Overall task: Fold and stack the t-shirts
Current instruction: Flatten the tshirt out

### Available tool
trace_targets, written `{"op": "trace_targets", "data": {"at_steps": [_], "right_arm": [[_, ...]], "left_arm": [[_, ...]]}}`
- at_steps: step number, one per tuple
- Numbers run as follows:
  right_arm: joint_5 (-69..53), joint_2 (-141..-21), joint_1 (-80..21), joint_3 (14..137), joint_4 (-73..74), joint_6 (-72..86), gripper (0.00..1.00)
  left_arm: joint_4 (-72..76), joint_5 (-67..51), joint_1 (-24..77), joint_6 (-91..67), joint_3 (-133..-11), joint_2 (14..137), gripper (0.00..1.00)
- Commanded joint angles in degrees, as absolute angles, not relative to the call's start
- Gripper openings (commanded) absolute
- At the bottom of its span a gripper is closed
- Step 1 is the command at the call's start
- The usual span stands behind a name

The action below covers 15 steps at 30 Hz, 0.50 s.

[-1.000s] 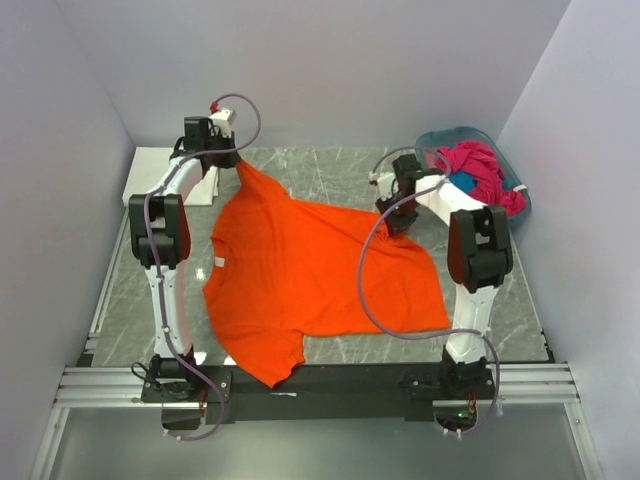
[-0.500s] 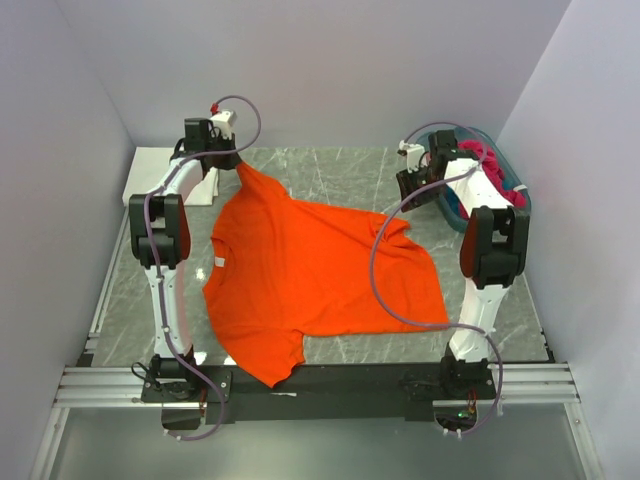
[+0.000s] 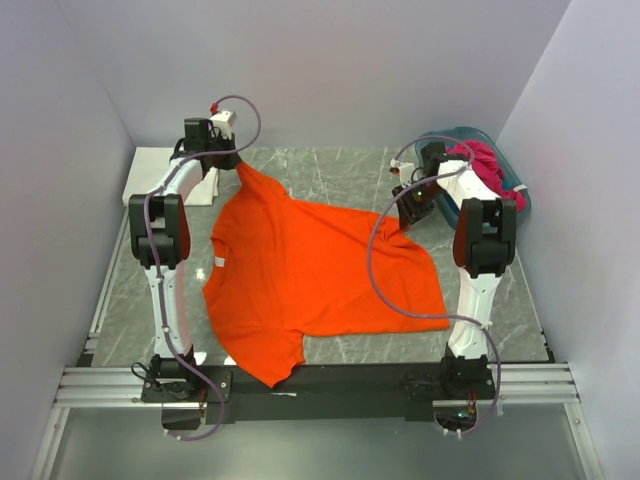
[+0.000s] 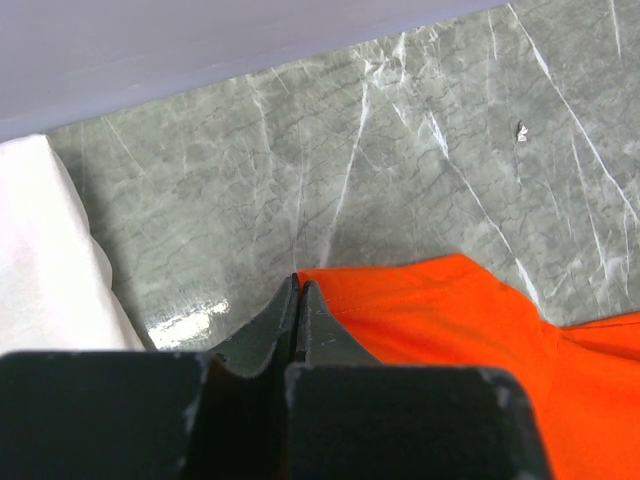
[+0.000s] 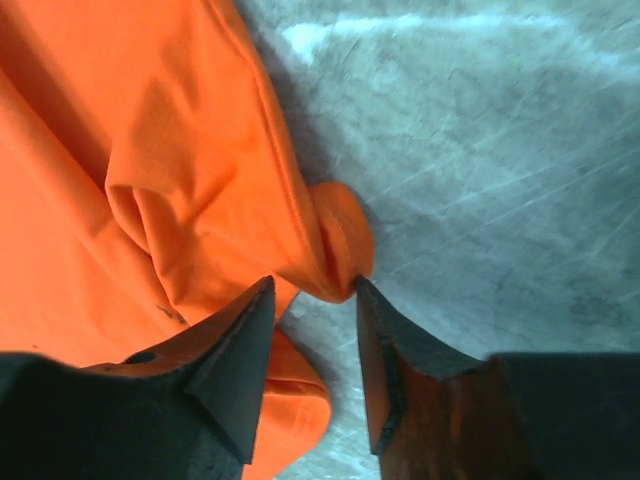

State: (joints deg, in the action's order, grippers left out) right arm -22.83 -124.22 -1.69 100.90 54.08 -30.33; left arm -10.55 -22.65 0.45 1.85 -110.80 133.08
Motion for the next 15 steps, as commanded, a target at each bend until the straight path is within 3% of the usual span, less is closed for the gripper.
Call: {"op": "trace_targets", "data": {"at_steps": [1,4,8,15], "right_arm": [[-22.41,-126.29,-1.32,105.72,54.84,-30.94,0.44],[-23.29,-126.56,-1.32,106.96,55.11,-30.5,0.32],[-24.25,-125.34,-1.41,107.23,55.2,-30.32,0.0],[-22.34,-123.4,-4.65,110.82,55.55,-29.45,0.0]], "left_arm": [[-9.23,-23.82,0.18,1.23,-110.92,129.64,0.0],[-9.14,-23.73,0.18,1.41,-110.57,129.38,0.0],[-9.32,-23.73,0.18,1.41,-110.74,129.64,0.0],[-9.23,-23.64,0.18,1.14,-111.27,129.82,0.0]]}}
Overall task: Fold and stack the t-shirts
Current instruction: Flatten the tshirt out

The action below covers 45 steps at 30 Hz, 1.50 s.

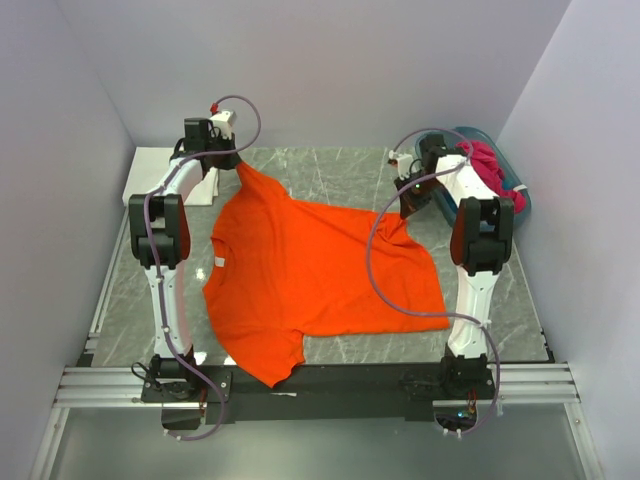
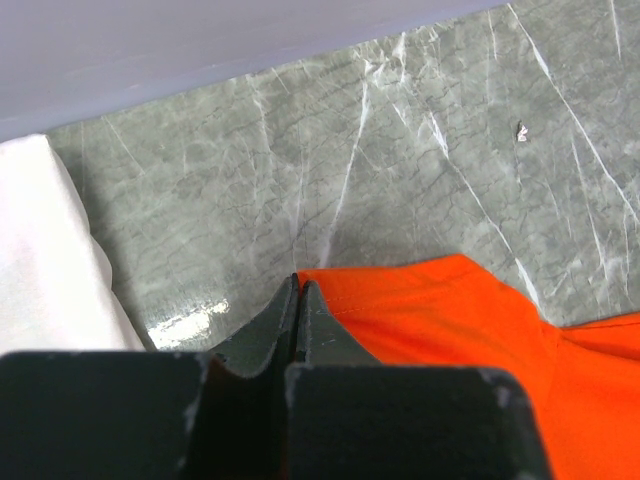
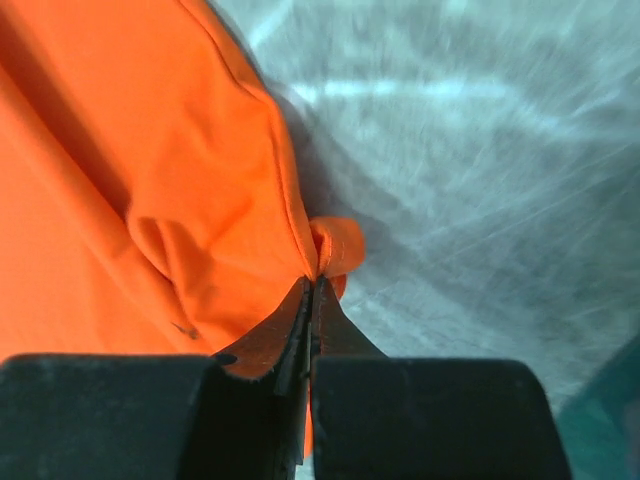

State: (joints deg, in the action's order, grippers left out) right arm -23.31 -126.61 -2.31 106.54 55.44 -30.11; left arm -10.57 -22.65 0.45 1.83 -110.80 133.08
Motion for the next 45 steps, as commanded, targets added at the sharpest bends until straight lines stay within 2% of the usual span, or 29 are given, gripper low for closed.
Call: {"op": "trace_targets", "data": {"at_steps": [1,4,7,10,13,21,27,33,38,45], "right_arm": [[-21.19,-123.14,-5.62,110.92,55.11,-28.49,0.0],[-18.02,-123.31,-9.31,111.35,53.79,-27.51,0.07],[-20.12,-122.88,-11.77,111.27,54.67,-27.07,0.26],[-24.15,-120.77,-11.95,109.69,53.71,-26.11,0.3],[-25.4,-118.4,-10.12,108.02,51.33,-25.14,0.43],[-25.93,-116.72,-5.89,105.74,51.94,-30.13,0.48],[-31.53,-119.79,-5.45,106.53,60.2,-48.84,0.51],[-35.15,-117.16,-5.36,103.19,60.99,-69.65,0.54],[-33.58,-117.07,-6.15,103.62,60.39,-76.1,0.54],[-33.13,-113.3,-7.12,94.58,54.32,-89.35,0.57]], "left_arm": [[-9.32,-23.73,0.18,1.14,-111.18,129.81,0.0],[-9.4,-23.64,0.18,1.23,-111.09,129.73,0.0],[-9.49,-23.64,0.18,1.32,-111.09,129.64,0.0],[-9.49,-23.64,0.18,1.41,-111.09,129.73,0.0],[-9.32,-23.9,0.18,1.32,-111.18,129.73,0.0],[-9.14,-24.08,0.18,1.23,-110.48,129.38,0.0],[-9.23,-24.08,0.18,1.14,-110.48,128.94,0.0],[-9.32,-24.08,0.18,1.23,-110.21,128.93,0.0],[-9.4,-24.08,0.18,1.05,-110.57,129.55,0.0],[-9.32,-24.17,0.18,0.97,-110.66,129.81,0.0]]}}
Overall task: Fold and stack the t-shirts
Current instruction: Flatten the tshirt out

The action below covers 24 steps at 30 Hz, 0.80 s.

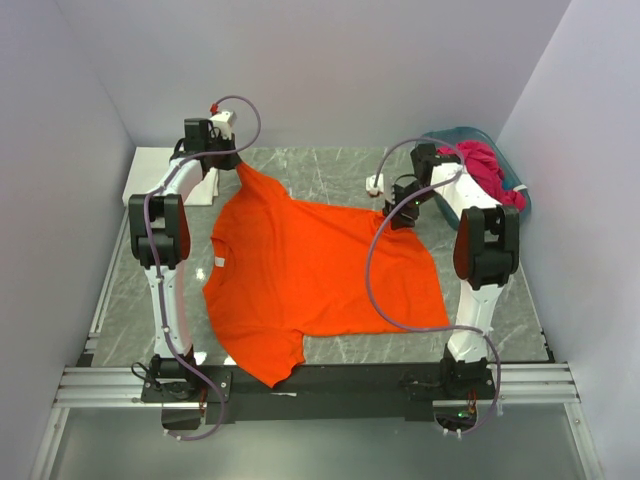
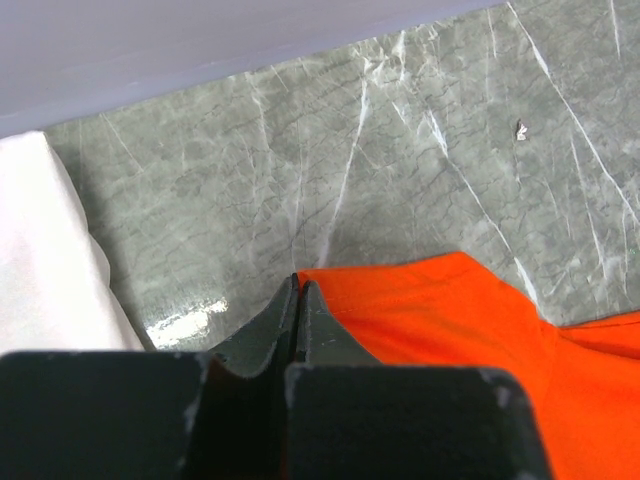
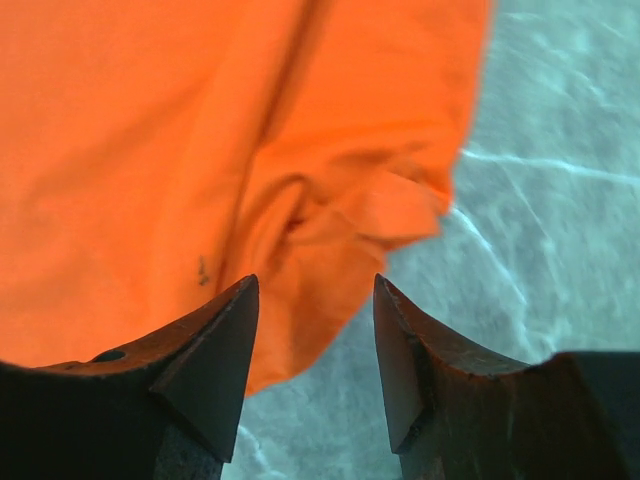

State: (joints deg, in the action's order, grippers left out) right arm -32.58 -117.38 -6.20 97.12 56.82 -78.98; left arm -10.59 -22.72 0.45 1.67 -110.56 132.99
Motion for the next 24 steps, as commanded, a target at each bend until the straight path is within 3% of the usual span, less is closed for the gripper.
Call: {"op": "trace_targets", "data": {"at_steps": [1,4,16,24], "right_arm": [[-33.31,-113.12,-7.21,93.87,53.71,-90.25,0.57],[-35.76,-112.59,-7.38,92.99,54.4,-95.71,0.58],[-36.39,-111.0,-8.26,89.12,43.86,-93.25,0.56],[-35.42,-113.64,-8.35,91.32,46.23,-93.43,0.52]], "left_arm": [[-9.4,-24.17,0.18,0.97,-110.74,129.9,0.0],[-9.49,-24.17,0.18,1.32,-110.65,129.81,0.0],[-9.58,-24.26,0.18,1.23,-111.18,130.17,0.0],[-9.58,-24.26,0.18,1.23,-110.83,129.9,0.0]]}}
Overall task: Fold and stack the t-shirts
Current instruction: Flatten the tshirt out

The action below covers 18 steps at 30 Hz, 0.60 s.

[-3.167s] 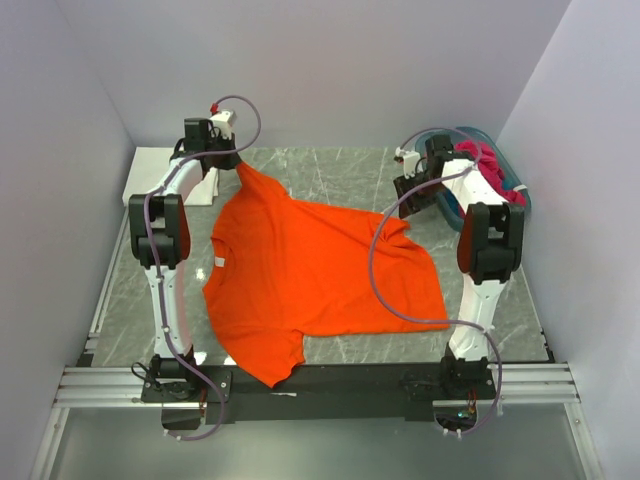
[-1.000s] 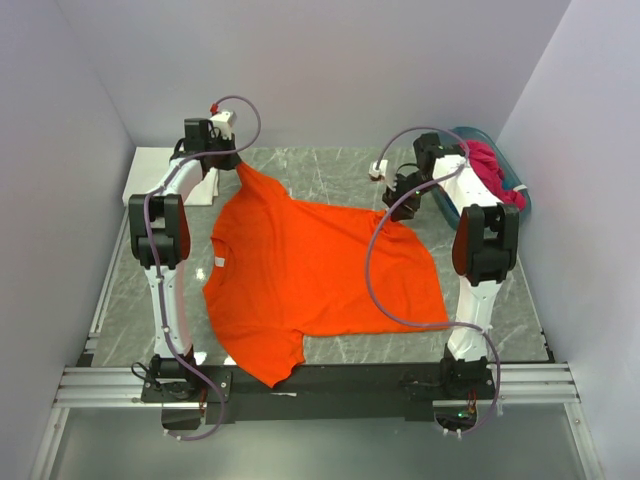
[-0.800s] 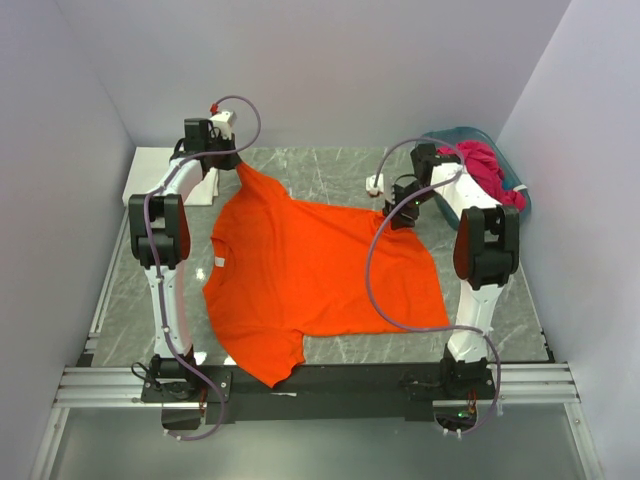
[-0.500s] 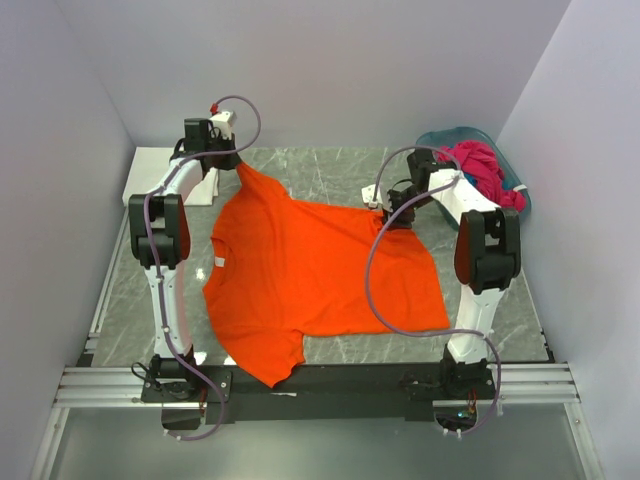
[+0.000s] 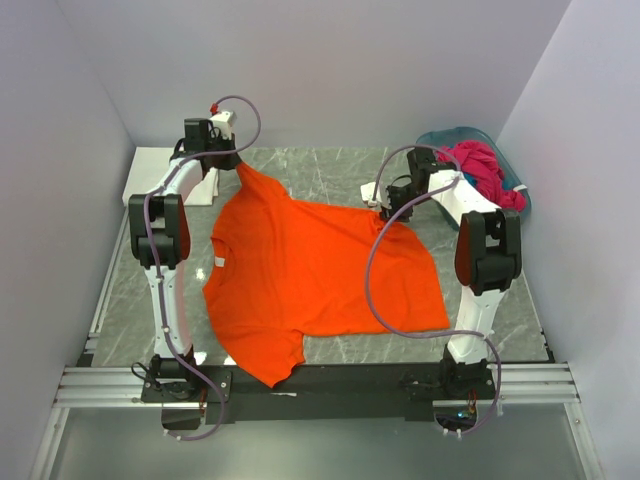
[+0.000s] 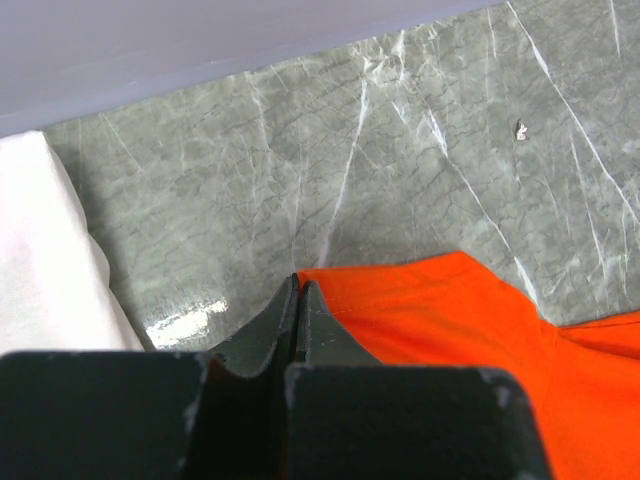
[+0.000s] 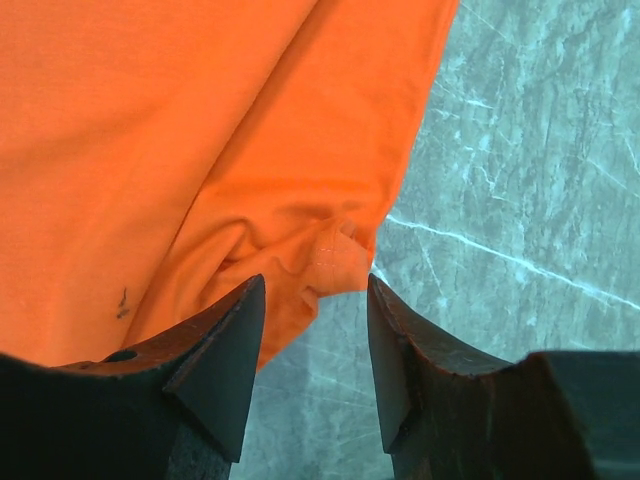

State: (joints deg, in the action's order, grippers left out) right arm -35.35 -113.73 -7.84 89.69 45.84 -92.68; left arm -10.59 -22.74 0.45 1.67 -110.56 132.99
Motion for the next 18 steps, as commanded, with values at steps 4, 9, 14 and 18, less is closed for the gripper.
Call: {"op": "trace_targets", "data": {"at_steps": [4,9,14,18], "right_arm": [[-34.37,-114.52,-8.61,91.58,45.88,-92.9,0.51],[-33.14,-115.49,-8.7,92.02,44.74,-91.67,0.48],[-32.78,-116.54,-8.79,93.25,45.09,-90.97,0.45],[-33.05,-116.72,-8.79,93.69,45.17,-90.88,0.42]], "left_arm": [[-9.49,-24.35,0.18,1.14,-110.92,129.99,0.0],[-9.41,-24.43,0.18,1.05,-111.01,129.9,0.0],[-9.41,-24.43,0.18,1.05,-110.83,129.81,0.0],[-9.4,-24.43,0.18,0.97,-111.0,129.81,0.0]]}}
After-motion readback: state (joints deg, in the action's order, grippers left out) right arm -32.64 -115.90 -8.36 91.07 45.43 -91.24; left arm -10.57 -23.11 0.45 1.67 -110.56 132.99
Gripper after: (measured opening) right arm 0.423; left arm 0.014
